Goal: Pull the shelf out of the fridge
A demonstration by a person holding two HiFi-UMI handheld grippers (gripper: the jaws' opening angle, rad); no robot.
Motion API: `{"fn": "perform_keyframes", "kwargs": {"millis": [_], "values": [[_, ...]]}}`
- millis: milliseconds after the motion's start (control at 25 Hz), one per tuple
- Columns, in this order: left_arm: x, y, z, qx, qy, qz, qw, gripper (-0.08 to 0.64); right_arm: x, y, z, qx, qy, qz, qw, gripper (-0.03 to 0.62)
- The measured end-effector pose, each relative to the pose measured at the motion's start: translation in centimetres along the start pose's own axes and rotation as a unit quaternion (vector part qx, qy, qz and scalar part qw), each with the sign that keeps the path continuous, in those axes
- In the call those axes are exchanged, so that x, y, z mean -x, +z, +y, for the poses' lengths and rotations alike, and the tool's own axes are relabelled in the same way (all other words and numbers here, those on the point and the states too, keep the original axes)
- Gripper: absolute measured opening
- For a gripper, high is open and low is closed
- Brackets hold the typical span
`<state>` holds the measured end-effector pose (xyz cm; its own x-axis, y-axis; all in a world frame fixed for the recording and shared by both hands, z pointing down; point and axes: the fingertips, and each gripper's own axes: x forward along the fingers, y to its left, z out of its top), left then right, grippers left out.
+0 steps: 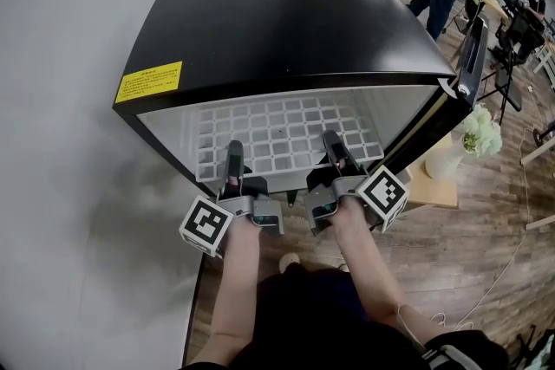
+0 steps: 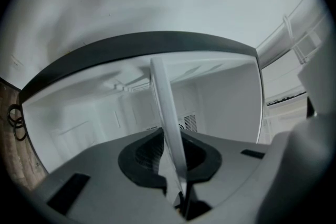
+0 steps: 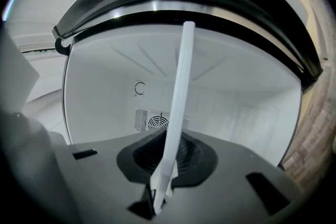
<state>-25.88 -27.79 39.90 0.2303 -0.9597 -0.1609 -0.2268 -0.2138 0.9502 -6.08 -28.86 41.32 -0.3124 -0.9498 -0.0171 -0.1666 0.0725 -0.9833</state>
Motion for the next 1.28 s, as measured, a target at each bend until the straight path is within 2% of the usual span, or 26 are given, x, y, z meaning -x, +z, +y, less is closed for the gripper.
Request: {"fn": "perform_keyframes", "kwargs": {"millis": [800,1280], "values": [[0.18,0.15,0.06,0.002,0.018,-0.005,0.9998,0.04,0.19,0.09,0.42,0.005,-0.016,0.004,1.0,0.017],[0.06,0.16,-0.32,0.008,0.014,-0.006,0.9998,0.038,0.19,-0.02,0.63,0.001,-0.017,0.012,1.0,0.017]]}}
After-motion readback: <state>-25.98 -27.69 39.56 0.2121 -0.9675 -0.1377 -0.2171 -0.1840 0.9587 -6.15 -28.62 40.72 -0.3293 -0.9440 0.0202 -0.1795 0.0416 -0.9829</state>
